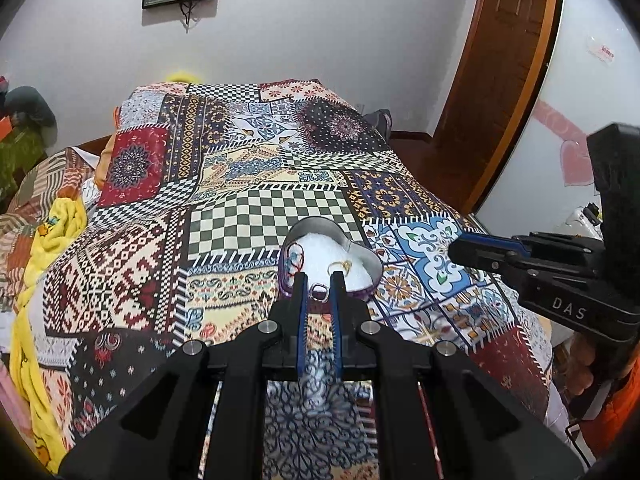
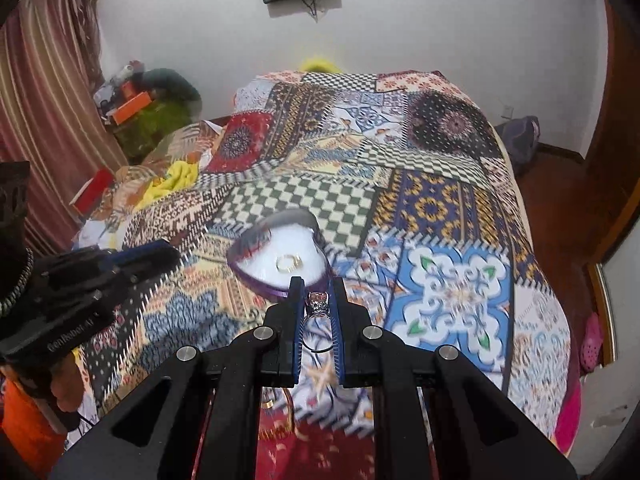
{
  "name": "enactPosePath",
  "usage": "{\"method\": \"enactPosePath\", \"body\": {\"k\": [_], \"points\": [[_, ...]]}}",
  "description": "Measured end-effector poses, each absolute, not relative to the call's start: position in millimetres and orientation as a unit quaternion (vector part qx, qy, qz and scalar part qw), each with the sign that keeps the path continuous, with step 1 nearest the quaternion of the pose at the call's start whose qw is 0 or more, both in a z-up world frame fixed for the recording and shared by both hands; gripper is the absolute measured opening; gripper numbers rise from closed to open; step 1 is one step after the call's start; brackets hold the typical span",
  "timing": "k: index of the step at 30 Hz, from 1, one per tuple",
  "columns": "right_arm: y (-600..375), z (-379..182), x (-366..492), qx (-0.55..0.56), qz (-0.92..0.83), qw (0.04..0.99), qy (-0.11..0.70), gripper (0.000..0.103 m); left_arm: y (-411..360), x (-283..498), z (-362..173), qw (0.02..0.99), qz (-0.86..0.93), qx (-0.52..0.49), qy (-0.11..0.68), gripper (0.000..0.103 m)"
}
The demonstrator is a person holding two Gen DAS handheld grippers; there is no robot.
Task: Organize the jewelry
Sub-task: 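Carry the held pieces over the purple heart tin with both tools, then open both tools to release the pieces into the tin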
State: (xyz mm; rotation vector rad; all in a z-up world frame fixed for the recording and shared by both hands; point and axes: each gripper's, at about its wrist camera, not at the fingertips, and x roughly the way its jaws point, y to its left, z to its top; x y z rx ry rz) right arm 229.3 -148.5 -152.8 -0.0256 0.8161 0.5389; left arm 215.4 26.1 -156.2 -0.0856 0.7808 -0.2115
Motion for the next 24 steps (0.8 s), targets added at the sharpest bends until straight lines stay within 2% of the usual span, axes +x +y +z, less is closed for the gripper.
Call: {"method": "enactPosePath", "body": {"k": [24], "points": [[-100.0,-188.8,286.4,-0.040,0.297,0.846,0.441,0.011,26.8,286.2,-193.6,0.891,-0.140,-0.063,0.427,0.009]]}}
